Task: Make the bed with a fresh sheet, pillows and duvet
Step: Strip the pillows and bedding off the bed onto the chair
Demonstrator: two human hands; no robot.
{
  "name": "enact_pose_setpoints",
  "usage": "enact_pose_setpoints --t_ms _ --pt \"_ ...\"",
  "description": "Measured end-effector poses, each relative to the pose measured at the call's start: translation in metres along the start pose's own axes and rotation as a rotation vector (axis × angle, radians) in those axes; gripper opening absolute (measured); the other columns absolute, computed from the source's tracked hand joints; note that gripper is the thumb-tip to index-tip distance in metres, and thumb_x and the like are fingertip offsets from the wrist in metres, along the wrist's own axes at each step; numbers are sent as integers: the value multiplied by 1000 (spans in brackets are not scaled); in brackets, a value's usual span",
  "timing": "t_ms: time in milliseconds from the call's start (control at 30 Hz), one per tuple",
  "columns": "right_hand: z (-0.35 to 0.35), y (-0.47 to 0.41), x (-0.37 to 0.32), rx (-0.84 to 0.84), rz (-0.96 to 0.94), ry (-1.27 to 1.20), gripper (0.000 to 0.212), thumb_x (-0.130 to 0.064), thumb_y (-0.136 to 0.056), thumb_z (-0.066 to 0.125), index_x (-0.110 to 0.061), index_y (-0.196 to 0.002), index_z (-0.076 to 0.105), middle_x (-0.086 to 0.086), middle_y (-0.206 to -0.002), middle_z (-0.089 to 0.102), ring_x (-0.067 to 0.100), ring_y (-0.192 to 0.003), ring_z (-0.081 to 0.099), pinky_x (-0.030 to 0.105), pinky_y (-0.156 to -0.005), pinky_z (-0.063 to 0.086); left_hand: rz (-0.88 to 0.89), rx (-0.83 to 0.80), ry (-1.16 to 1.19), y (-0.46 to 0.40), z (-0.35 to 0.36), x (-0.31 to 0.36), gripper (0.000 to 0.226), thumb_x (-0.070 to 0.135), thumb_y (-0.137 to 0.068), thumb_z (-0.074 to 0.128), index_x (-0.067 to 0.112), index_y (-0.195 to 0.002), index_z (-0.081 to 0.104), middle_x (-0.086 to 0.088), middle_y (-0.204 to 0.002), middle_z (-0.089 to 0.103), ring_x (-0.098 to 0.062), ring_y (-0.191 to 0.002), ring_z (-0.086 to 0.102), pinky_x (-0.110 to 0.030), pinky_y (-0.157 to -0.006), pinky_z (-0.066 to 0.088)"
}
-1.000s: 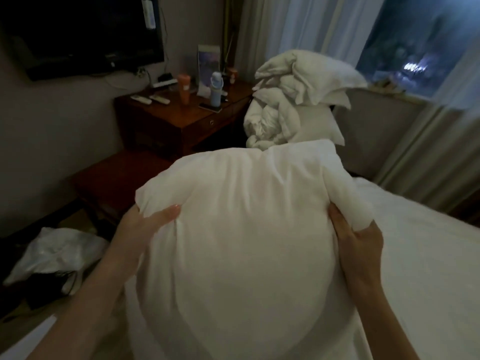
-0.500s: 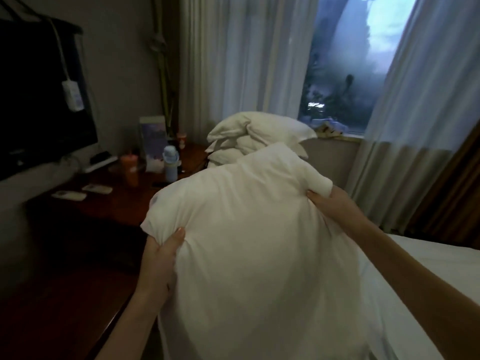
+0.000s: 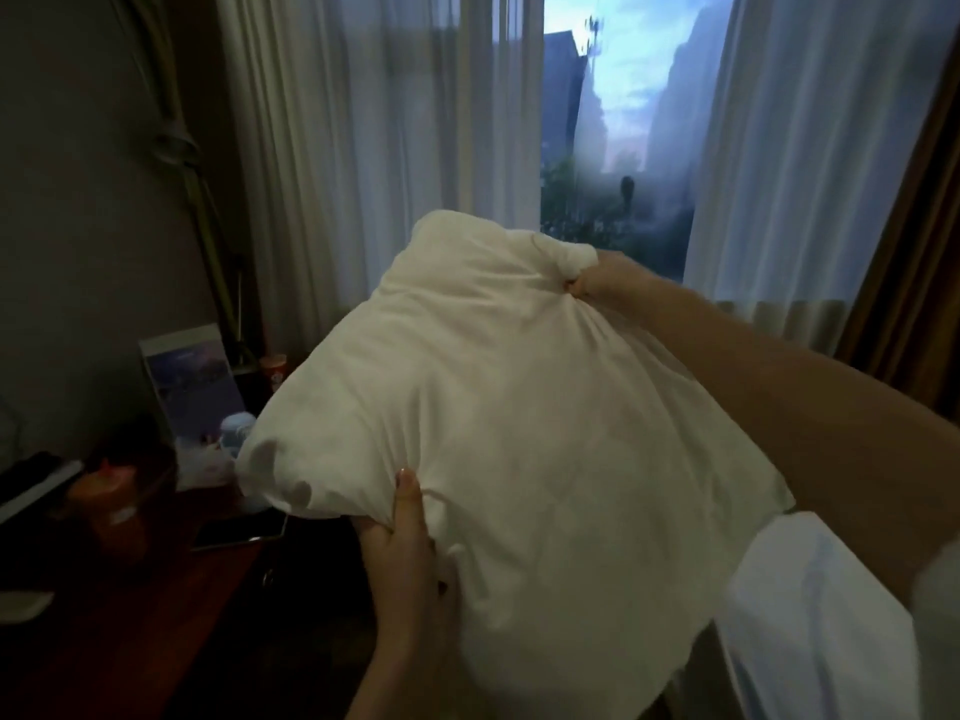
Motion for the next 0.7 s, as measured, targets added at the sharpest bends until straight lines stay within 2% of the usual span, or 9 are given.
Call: enact_pose_setpoints --t_ms 133,267,367,467,533,600,700 --pt "1 -105 -29 49 -23 5 50 -10 -90 62 -2 -137 47 15 -139 49 29 -126 48 29 -95 40 -25 -67 -89 -99 57 -33 74 59 -79 59 21 -141 42 6 -137 52 -15 -123 52 -43 -107 41" --pt "5 -197 -57 122 -56 9 52 -15 -91 62 -3 -138 45 14 -139 49 28 -125 48 25 -88 39 -76 -157 -113 -181 110 -57 55 47 -91 53 12 -133 52 3 -126 61 -16 -119 55 -42 -105 43" --pt "18 -261 -71 169 -106 38 48 -14 -89 63 -7 -135 51 13 -136 53 28 -122 51 26 -87 41 -57 -230 -127 -233 141 -74 37 42 -93 52 23 -124 52 13 -118 60 -11 -118 53 -36 -107 41" --pt "42 -323 -80 214 -132 95 43 -15 -88 62 -11 -130 55 11 -132 56 30 -120 52 28 -88 41 -83 -294 -135 -287 172 -98 37 34 -95 51 22 -130 48 10 -123 57 -11 -119 53 -33 -105 42" --pt "56 -362 -88 249 -168 149 41 -17 -88 59 -14 -129 55 10 -133 55 31 -120 51 33 -94 41 -124 -328 -125 -323 187 -116 32 31 -95 52 24 -126 49 12 -120 58 -11 -115 55 -34 -101 46" --pt "64 -392 -97 284 -190 201 43 -20 -89 57 -19 -132 53 8 -135 54 31 -123 49 35 -93 36 -141 -353 -132 -358 203 -131 29 30 -94 54 25 -122 51 16 -115 60 -13 -115 56 -35 -101 46" --pt "67 -446 -111 340 -187 238 43 -20 -87 58 -27 -129 54 4 -134 53 28 -125 46 38 -96 30 -179 -394 -174 -411 230 -144 33 31 -92 57 18 -122 54 8 -122 60 -14 -118 53 -33 -102 42"
Point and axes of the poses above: each hand's wrist, its own y-axis away from the middle knuckle, its own z-axis out of the palm, x = y × z, the point moved 7 cm from there along -y, towards the middle knuckle
